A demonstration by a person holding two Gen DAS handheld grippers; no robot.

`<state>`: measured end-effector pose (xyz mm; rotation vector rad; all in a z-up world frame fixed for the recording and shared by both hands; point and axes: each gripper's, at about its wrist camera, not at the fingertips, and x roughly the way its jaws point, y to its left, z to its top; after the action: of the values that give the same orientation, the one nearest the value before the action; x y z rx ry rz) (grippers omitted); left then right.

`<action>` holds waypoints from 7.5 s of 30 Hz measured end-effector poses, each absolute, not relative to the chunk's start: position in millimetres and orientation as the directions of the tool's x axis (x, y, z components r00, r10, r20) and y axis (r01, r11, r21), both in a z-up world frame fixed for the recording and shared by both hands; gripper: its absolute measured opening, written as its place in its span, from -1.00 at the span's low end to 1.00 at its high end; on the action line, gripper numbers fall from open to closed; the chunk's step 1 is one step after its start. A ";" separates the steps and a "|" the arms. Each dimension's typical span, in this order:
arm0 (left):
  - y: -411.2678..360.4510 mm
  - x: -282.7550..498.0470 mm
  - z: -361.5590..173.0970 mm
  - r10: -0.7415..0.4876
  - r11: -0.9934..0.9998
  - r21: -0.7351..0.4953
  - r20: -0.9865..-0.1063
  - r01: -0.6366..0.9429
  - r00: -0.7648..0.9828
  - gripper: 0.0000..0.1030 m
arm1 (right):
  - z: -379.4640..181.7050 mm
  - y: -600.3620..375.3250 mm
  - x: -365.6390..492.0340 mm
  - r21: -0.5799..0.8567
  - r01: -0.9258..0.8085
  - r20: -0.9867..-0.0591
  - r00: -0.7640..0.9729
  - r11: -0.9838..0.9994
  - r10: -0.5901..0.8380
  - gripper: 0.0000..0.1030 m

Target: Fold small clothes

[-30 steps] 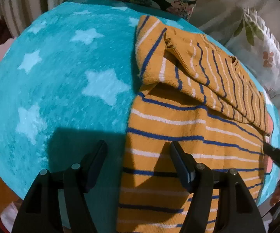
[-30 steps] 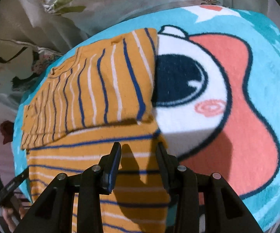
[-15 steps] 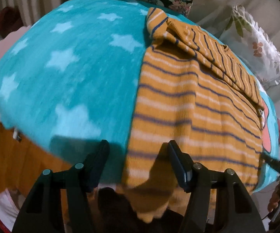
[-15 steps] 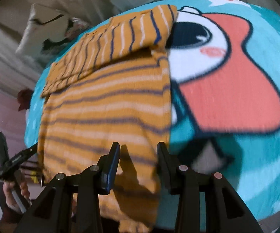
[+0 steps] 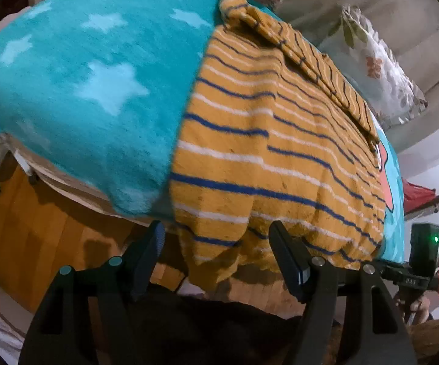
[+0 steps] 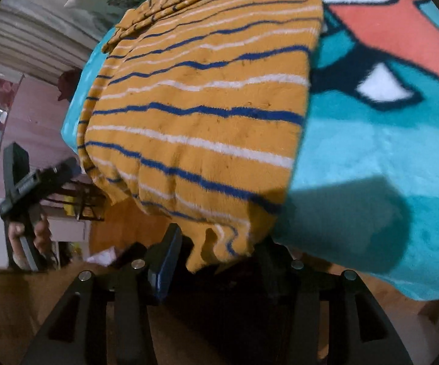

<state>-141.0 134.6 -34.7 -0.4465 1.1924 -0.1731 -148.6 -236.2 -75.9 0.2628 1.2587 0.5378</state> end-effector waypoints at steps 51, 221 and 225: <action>78.7 27.0 65.3 -0.288 0.958 -0.257 -0.852 0.128 0.437 0.16 | 41.9 -240.3 -1.5 0.252 -0.414 -0.760 0.474 0.875 0.444 0.07; 15.9 1.9 44.9 -0.251 0.959 -0.281 -0.894 -0.028 0.371 -0.22 | -20.8 -318.7 30.9 0.455 -0.084 -0.805 0.386 0.886 0.450 -0.84; 23.3 -2.9 46.2 -0.218 0.962 -0.264 -0.897 -0.073 0.384 -0.18 | -25.0 -348.6 31.5 0.437 -0.006 -0.826 0.394 0.899 0.404 -0.80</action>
<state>-2.9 23.3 46.2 -0.2792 1.1775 -0.0938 31.5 -348.6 -25.0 0.3963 1.1435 0.2685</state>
